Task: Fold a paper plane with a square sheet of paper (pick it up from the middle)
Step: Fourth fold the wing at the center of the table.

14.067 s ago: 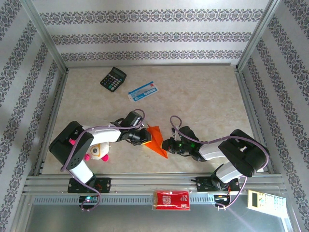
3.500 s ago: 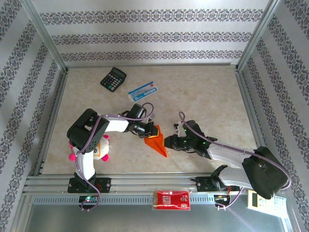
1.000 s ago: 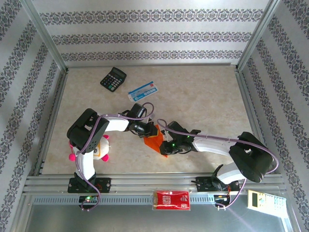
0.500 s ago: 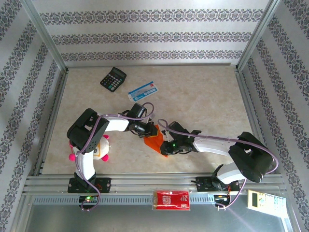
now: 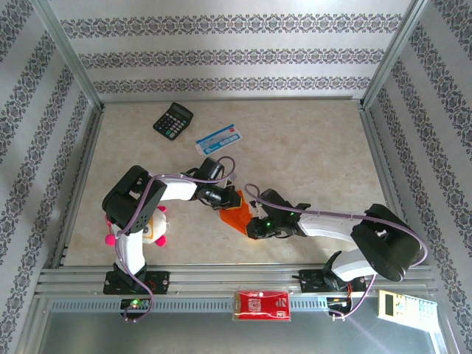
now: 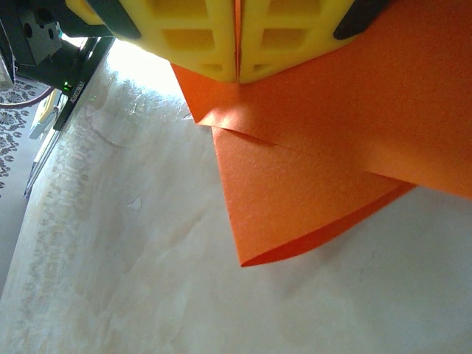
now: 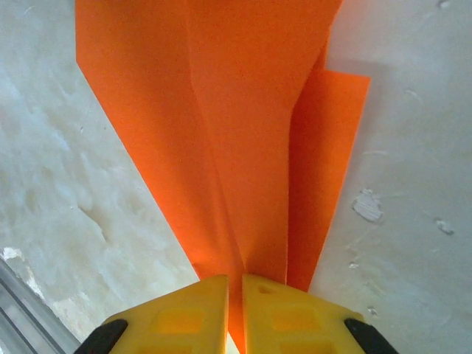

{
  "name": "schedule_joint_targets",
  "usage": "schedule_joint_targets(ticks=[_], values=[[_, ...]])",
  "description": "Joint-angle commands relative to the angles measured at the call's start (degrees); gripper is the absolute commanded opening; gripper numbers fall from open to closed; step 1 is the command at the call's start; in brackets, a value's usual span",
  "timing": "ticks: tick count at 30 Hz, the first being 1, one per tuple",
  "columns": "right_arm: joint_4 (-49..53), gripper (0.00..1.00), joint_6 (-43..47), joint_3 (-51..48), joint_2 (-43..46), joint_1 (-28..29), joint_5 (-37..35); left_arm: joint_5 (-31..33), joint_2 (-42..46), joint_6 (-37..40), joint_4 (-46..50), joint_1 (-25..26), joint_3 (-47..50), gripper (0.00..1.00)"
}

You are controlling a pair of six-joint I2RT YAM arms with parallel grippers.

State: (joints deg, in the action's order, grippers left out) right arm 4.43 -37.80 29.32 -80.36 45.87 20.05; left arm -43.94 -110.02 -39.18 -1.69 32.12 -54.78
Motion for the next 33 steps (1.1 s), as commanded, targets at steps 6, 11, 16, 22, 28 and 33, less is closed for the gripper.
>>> schedule_joint_targets(ticks=[6, 11, 16, 22, 28, 33], values=[[4.7, 0.15, -1.3, -2.0, 3.4, 0.1, 2.1, 5.2, -2.5, 2.3, 5.8, -1.3, 0.3, 0.12], [6.4, 0.15, -1.0, 0.2, 7.5, -0.3, 1.7, 5.2, -2.5, 2.2, 5.7, -1.4, 0.5, 0.12], [6.4, 0.15, -0.8, 2.3, 7.1, 0.2, 2.7, 5.1, -2.5, 2.2, 5.7, -1.3, 0.4, 0.12], [5.9, 0.14, 0.1, 4.0, 2.1, 0.5, 2.4, 5.0, -2.6, 2.2, 5.6, -1.3, 0.2, 0.12], [5.4, 0.13, 1.0, 3.2, -0.8, -0.3, 2.4, 5.1, -2.6, 2.2, 5.9, -1.3, 0.1, 0.12], [4.8, 0.12, 0.9, 1.1, -0.8, -0.8, 2.7, 5.0, -2.6, 2.3, 5.9, -1.3, 0.1, 0.12]])
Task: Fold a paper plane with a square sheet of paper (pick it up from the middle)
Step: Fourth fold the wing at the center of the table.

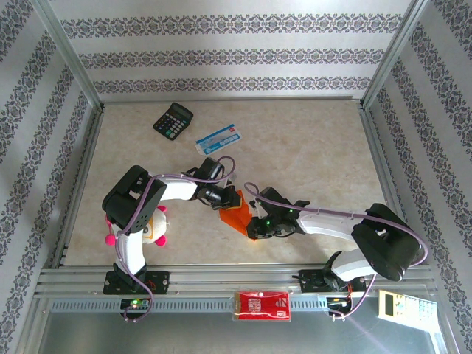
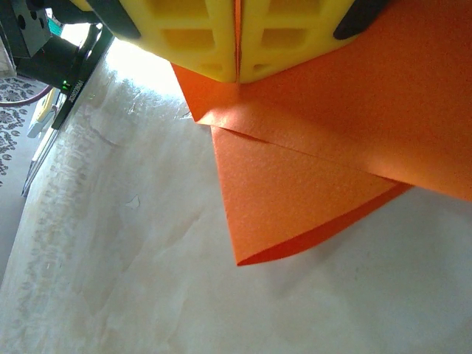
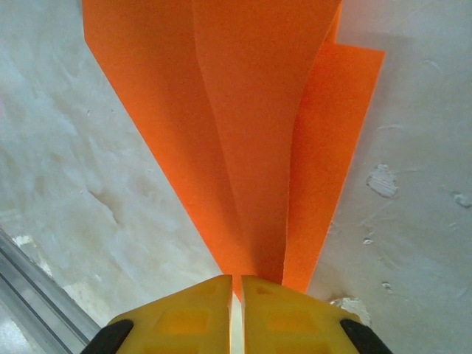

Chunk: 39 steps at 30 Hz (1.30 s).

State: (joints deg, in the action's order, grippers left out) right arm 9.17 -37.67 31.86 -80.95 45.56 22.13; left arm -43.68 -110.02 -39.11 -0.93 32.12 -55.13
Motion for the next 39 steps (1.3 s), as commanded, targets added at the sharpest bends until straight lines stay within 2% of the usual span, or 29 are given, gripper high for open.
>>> schedule_joint_targets(ticks=[1, 22, 29, 33, 39], values=[[-0.1, 0.12, 0.7, -1.8, -0.1, -0.5, 0.6, 4.8, -2.6, 2.2, 5.1, -1.4, 0.4, 0.12], [1.9, 0.10, -0.8, -7.9, 4.8, 0.1, 1.5, 5.0, -2.8, 2.5, 5.6, -1.3, 0.4, 0.12], [6.3, 0.09, 1.2, -5.4, 9.2, -1.2, 2.2, 5.0, -2.8, 2.5, 5.9, -1.4, 0.3, 0.11], [5.4, 0.09, 0.8, -3.1, 12.0, -2.5, 3.8, 5.0, -2.9, 2.6, 5.9, -1.3, 0.3, 0.12], [1.2, 0.10, 0.0, 1.9, 7.6, -2.6, 4.4, 4.8, -3.1, 2.4, 5.4, -1.3, 0.3, 0.12]])
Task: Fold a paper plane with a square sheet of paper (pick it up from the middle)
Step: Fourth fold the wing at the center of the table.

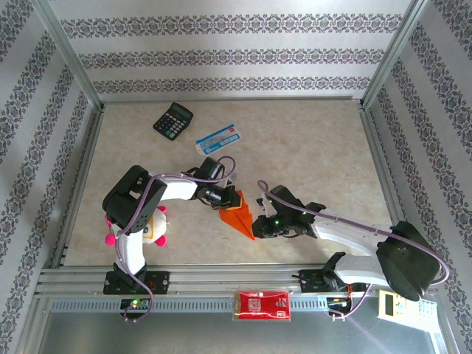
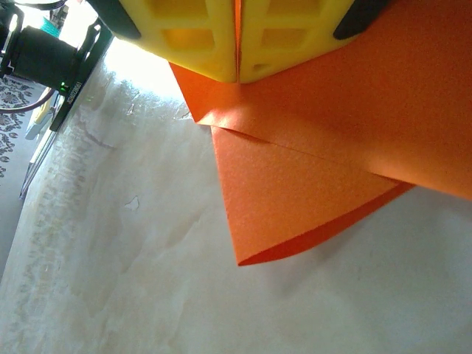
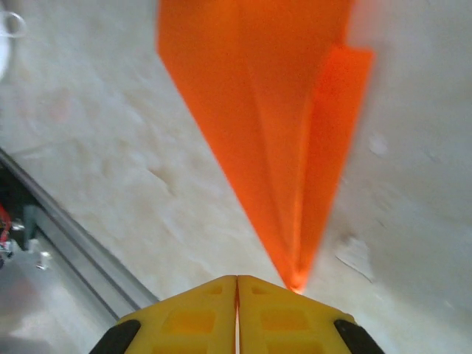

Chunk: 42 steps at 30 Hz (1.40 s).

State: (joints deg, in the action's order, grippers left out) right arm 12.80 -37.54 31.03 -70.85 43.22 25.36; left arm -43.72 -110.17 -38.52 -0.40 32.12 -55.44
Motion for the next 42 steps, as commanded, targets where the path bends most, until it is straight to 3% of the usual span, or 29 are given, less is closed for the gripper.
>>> schedule_joint_targets(ticks=[1, 13, 42], values=[[-3.0, 0.10, -0.2, 3.3, -3.8, -0.3, 1.0, 5.0, -3.0, 1.8, 4.9, -1.3, 0.6, 0.11], [-9.2, 0.08, -0.6, 10.3, -18.4, -0.9, -0.4, 4.7, -3.0, 1.5, 4.7, -1.3, 0.4, 0.12], [-11.1, 0.03, -1.2, 3.1, -19.1, -5.4, -1.7, 1.3, 1.9, -4.5, 0.2, -1.4, -5.0, 0.29]])
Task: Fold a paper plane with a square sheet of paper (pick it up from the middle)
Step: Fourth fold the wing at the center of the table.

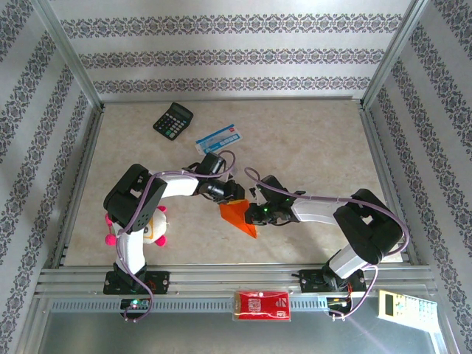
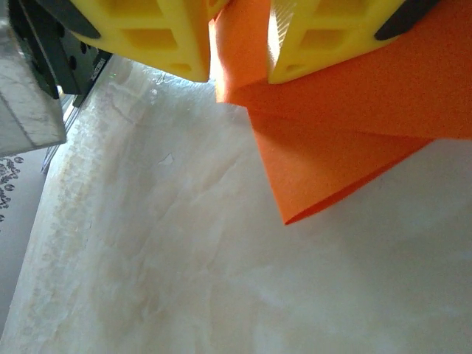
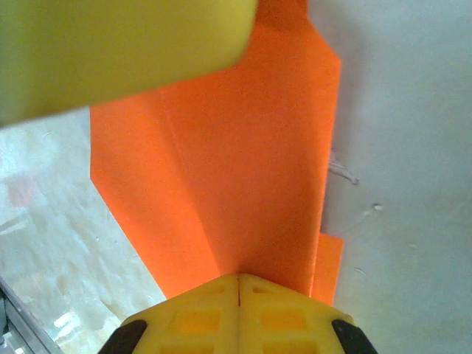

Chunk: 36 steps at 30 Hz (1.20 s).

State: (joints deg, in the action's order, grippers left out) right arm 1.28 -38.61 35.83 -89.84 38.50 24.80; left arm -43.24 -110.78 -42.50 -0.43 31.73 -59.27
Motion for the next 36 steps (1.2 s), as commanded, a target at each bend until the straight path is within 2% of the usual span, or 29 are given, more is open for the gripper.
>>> schedule_joint_targets(ticks=[1, 6, 13, 22, 30, 36], values=[[-0.1, 0.03, -0.3, -2.1, 0.1, -0.8, -0.8, 0.9, 3.0, -0.5, 0.3, -1.1, -1.1, 0.29], [-4.7, 0.03, -1.9, -4.2, 0.1, -1.9, 2.4, 1.0, 6.0, -1.1, -0.5, -1.7, 1.9, 0.30], [-8.8, 0.02, -3.9, -5.8, -0.5, -2.7, 4.4, 0.0, 10.0, -2.5, -2.4, -1.5, 8.4, 0.25], [-8.8, 0.02, -3.7, -6.6, 0.0, -3.0, 4.3, -2.5, 4.7, -1.6, -3.3, -0.3, 5.9, 0.23], [-8.9, 0.03, -3.2, -6.7, 0.6, -3.2, 4.6, -1.5, 0.8, 0.6, -0.8, -0.3, 2.8, 0.22], [-8.7, 0.09, -2.2, -5.1, 3.7, -3.5, 7.1, 0.3, 0.1, 2.3, 1.1, -0.3, 3.0, 0.22]])
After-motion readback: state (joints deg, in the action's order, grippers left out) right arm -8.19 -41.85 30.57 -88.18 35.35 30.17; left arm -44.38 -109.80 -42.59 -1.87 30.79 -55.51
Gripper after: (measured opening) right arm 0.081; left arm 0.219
